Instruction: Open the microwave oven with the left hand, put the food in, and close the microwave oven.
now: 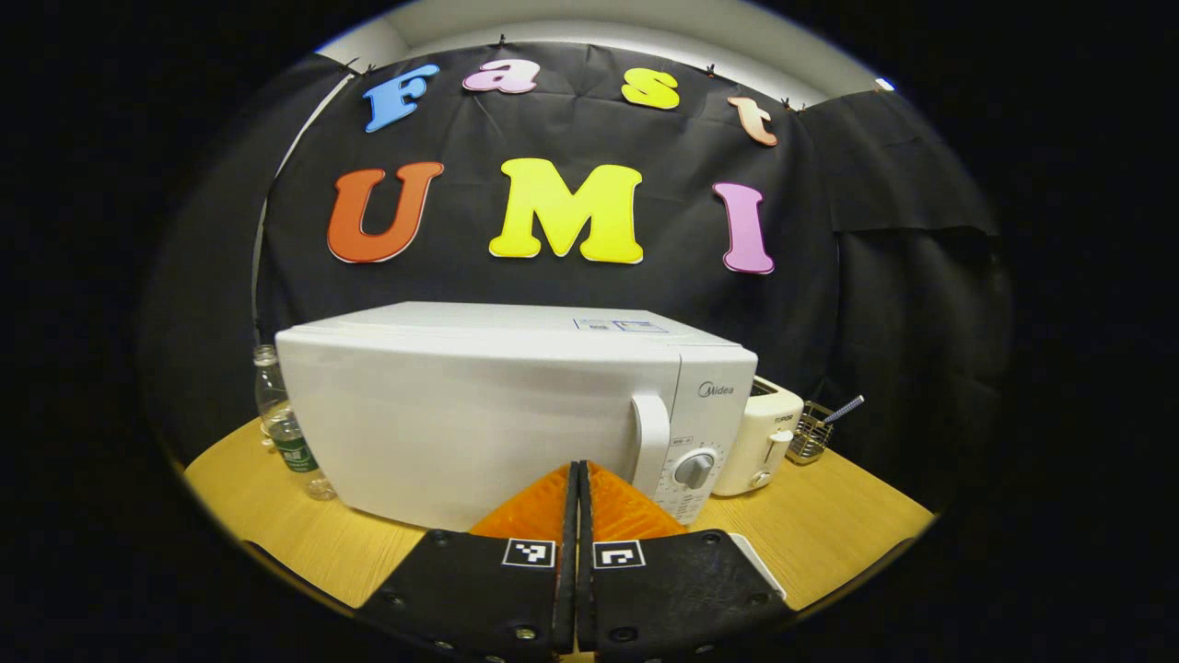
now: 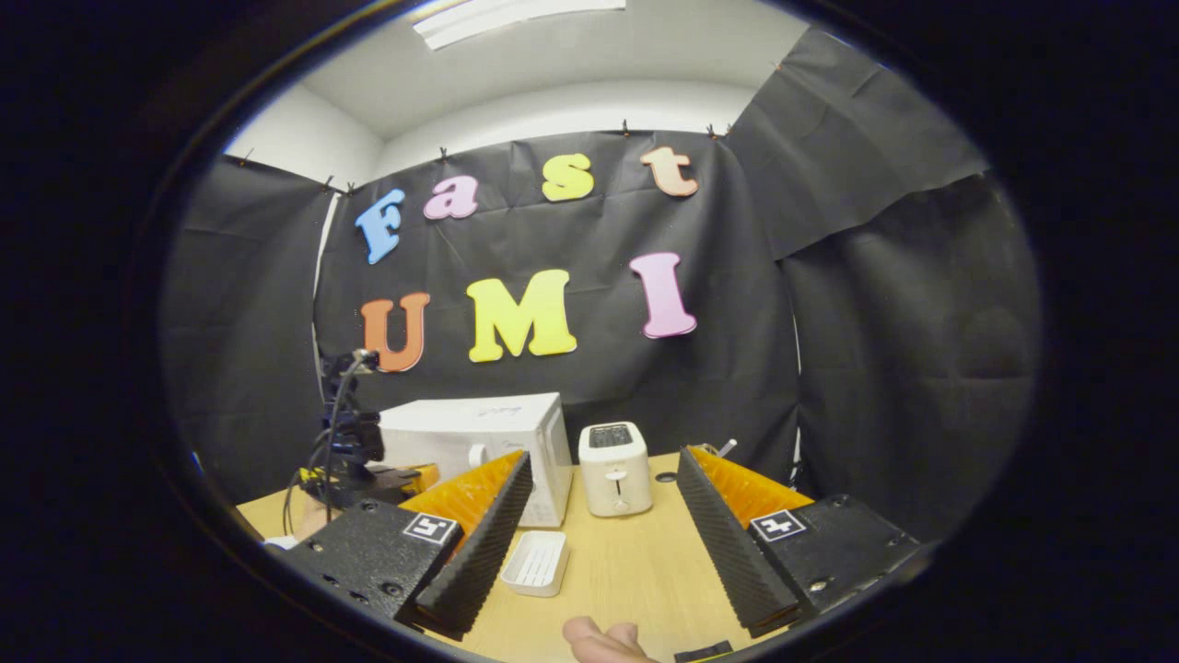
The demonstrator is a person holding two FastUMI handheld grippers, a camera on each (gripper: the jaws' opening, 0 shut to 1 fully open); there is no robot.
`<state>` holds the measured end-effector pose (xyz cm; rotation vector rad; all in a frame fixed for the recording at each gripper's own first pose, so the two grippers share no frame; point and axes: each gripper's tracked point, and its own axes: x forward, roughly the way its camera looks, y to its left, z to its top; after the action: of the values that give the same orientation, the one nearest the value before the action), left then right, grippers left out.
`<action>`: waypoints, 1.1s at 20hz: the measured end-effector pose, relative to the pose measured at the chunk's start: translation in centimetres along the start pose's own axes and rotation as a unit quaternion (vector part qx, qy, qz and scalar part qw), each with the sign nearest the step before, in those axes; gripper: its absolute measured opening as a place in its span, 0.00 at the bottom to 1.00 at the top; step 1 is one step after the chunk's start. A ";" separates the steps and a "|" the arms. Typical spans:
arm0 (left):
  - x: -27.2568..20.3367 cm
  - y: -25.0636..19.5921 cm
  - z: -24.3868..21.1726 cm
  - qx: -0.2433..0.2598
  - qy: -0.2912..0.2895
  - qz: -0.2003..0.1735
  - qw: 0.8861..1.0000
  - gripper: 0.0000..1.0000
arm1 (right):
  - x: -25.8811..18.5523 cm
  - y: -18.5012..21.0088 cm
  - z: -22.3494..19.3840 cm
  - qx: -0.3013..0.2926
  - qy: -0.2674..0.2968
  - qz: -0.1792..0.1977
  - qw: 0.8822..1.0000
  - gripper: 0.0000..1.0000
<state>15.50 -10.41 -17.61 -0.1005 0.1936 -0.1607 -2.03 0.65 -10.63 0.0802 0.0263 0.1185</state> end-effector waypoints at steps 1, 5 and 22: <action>-1.7 -0.1 0.8 0.003 -0.003 -0.001 1.000 0.24 | -0.3 0.3 0.4 -0.003 -0.006 0.003 1.000 1.00; -9.5 0.3 5.0 0.021 -0.045 0.020 0.999 0.95 | -2.3 -0.2 1.8 -0.009 -0.026 -0.018 0.999 1.00; -28.4 5.5 13.8 0.019 -0.137 0.078 0.987 0.96 | -6.3 2.9 10.1 -0.043 -0.089 -0.014 0.995 1.00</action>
<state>-8.46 0.91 0.47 -0.0680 -0.0762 0.0071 -8.31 1.93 -0.19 0.0046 -0.1553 0.0838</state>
